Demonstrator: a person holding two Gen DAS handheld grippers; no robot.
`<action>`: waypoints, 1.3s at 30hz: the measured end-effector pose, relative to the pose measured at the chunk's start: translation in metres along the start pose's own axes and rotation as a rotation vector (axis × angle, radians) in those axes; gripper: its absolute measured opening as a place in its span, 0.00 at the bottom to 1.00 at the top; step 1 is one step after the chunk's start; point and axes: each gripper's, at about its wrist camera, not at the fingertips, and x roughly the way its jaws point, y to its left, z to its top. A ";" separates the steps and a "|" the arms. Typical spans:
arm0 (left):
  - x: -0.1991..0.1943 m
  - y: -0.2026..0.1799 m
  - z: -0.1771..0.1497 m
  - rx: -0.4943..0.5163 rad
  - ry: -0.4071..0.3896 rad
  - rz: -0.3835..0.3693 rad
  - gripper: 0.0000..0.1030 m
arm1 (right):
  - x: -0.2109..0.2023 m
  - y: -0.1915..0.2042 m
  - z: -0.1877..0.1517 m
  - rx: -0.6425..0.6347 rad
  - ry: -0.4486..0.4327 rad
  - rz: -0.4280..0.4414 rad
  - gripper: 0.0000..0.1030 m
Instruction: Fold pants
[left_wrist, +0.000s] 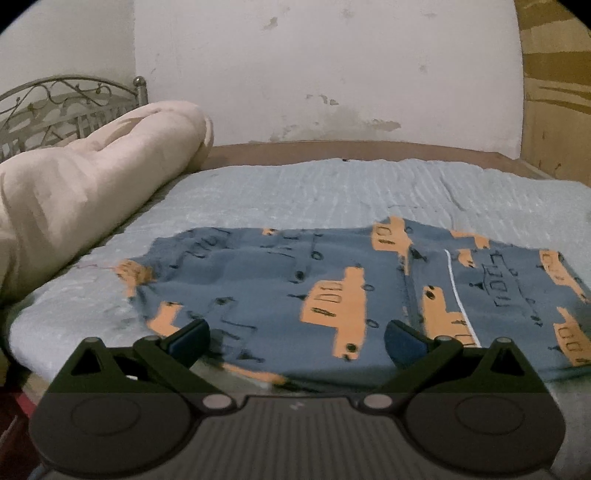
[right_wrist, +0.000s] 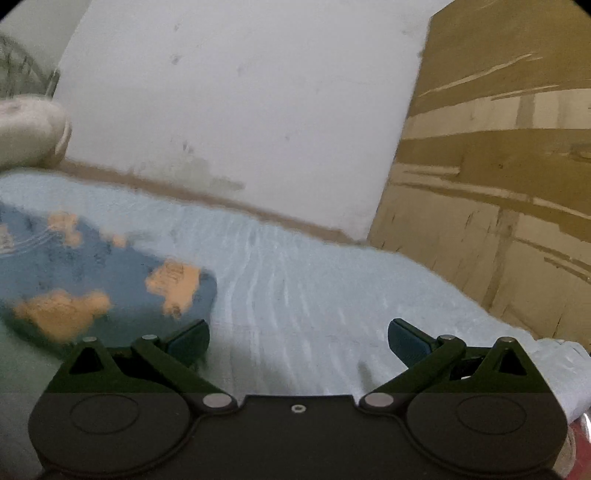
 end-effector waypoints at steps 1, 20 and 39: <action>-0.003 0.006 0.003 -0.004 -0.003 0.006 0.99 | -0.003 0.001 0.007 0.009 -0.008 0.023 0.99; 0.036 0.158 0.024 -0.303 0.069 0.078 0.99 | 0.048 0.154 0.076 -0.207 0.055 0.331 0.99; 0.062 0.170 0.008 -0.629 0.039 -0.175 0.96 | 0.044 0.165 0.053 -0.264 -0.011 0.269 0.99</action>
